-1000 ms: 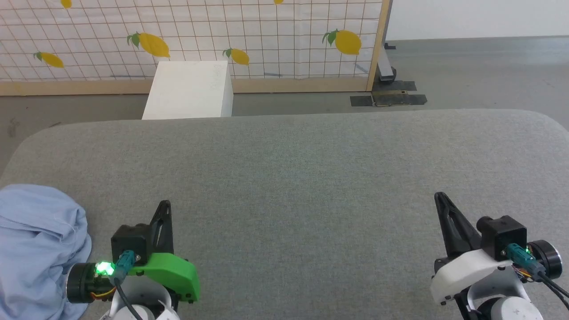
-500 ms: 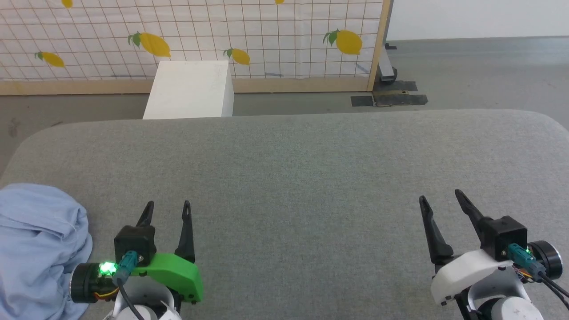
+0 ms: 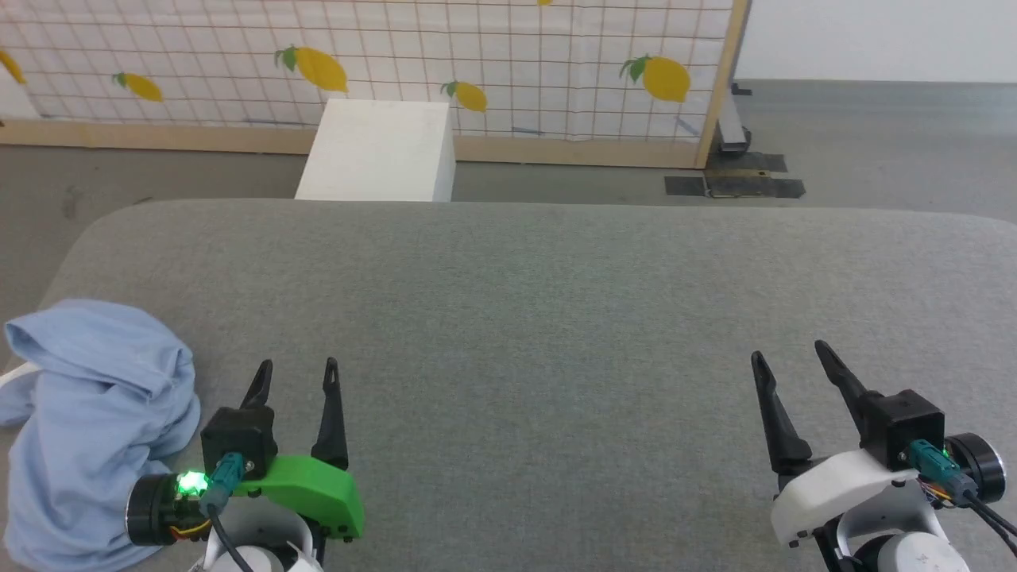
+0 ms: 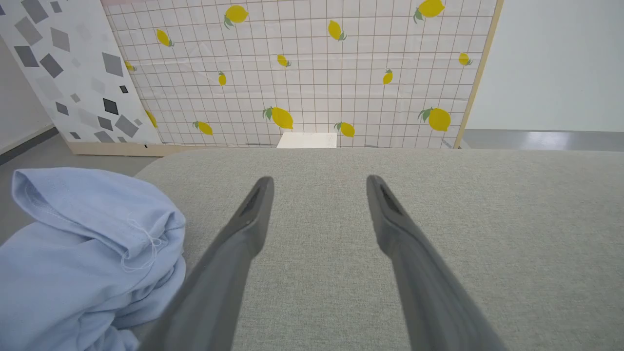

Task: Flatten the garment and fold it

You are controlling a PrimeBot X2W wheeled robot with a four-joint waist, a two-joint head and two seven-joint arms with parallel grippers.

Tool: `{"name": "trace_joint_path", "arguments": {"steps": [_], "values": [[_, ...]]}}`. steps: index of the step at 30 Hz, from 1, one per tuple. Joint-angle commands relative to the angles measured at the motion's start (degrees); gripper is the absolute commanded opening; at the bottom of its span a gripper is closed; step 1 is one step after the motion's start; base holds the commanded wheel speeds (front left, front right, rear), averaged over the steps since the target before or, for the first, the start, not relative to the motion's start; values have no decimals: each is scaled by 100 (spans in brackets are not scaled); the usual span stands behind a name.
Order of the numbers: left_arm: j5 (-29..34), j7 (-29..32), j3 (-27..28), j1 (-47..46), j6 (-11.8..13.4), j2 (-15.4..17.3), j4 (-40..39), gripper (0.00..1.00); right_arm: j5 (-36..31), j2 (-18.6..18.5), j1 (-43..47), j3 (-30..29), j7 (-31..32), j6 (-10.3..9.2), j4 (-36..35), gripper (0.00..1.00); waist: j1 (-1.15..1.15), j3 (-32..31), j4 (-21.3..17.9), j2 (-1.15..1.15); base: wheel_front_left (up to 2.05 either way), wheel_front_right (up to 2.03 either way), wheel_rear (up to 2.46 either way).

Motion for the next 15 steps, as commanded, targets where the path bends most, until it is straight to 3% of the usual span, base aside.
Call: {"name": "trace_joint_path", "arguments": {"steps": [1, 15], "values": [[-66, -73, -17, -46, 50, 28, 12, 100, 36, 1, -24, -2, -66, -2, 31, 100, 0, 1, 117, 0, 0, 0, 0], [-163, -237, -22, -11, 163, 64, 55, 100, 69, 2, -53, 83, -180, -3, 118, 100, 0, -8, 653, 0, 0, 0, 0]]}}
